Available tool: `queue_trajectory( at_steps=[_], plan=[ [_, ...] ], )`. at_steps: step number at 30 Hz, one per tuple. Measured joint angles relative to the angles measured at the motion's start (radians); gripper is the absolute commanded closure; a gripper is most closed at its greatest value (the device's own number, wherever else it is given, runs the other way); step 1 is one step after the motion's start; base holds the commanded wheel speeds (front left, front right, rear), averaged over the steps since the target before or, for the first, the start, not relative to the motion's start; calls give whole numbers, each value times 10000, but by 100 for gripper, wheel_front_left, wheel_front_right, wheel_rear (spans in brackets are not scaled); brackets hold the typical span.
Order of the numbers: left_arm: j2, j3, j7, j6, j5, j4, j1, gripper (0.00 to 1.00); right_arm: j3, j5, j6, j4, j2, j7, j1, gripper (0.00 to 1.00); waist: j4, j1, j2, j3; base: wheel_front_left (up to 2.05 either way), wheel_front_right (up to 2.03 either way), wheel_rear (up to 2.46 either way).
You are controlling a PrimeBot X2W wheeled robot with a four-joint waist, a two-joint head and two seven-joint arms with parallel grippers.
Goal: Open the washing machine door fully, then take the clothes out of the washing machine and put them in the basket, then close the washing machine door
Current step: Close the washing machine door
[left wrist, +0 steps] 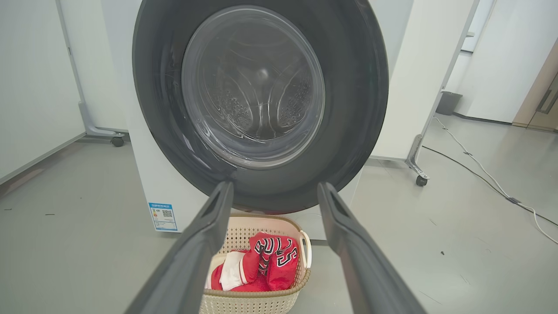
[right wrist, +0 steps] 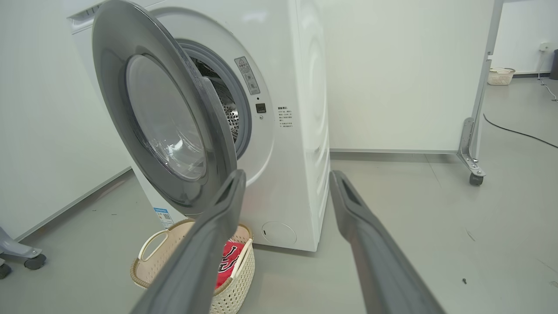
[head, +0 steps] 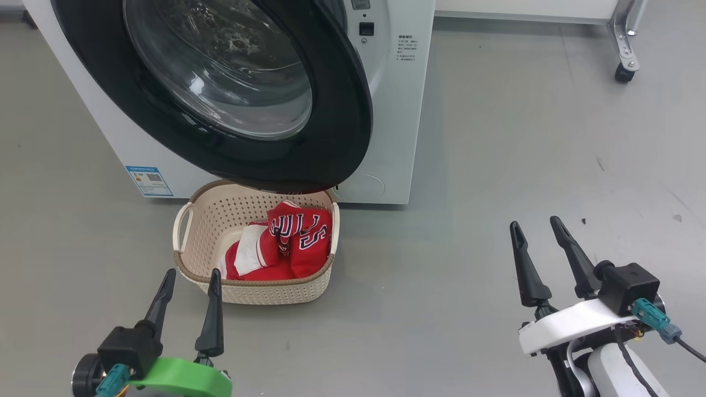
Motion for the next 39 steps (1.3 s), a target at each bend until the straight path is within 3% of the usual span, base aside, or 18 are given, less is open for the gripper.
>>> queue_trajectory(
  at_steps=[1,2,10,16,25,39],
  plan=[
    [-17,-2,0,-2,19,0,0,0,-19,0,0,-2,-15,0,3,60,16,0,0,28,0,0,0],
    [-42,-8,0,-2,42,4,0,0,-56,-2,0,-6,-35,0,10,100,40,0,0,48,0,0,0],
    [-194,-146,0,-102,163,-23,-11,0,-86,-165,0,-345,-326,0,-24,100,226,0,0,312,0,0,0],
    [-288,-278,-2,-104,261,-174,-55,0,667,-479,0,-621,-798,0,-326,100,384,0,0,659,0,0,0],
    [-491,-635,0,-209,328,-320,-526,0,2220,-784,2,-1200,-1860,288,-1907,100,820,0,0,1585,0,0,0],
    [-585,-1277,0,-261,305,-499,-1465,0,3469,-738,2,-1459,-3294,1030,-4671,100,1978,0,0,3176,0,0,0]
  ],
)
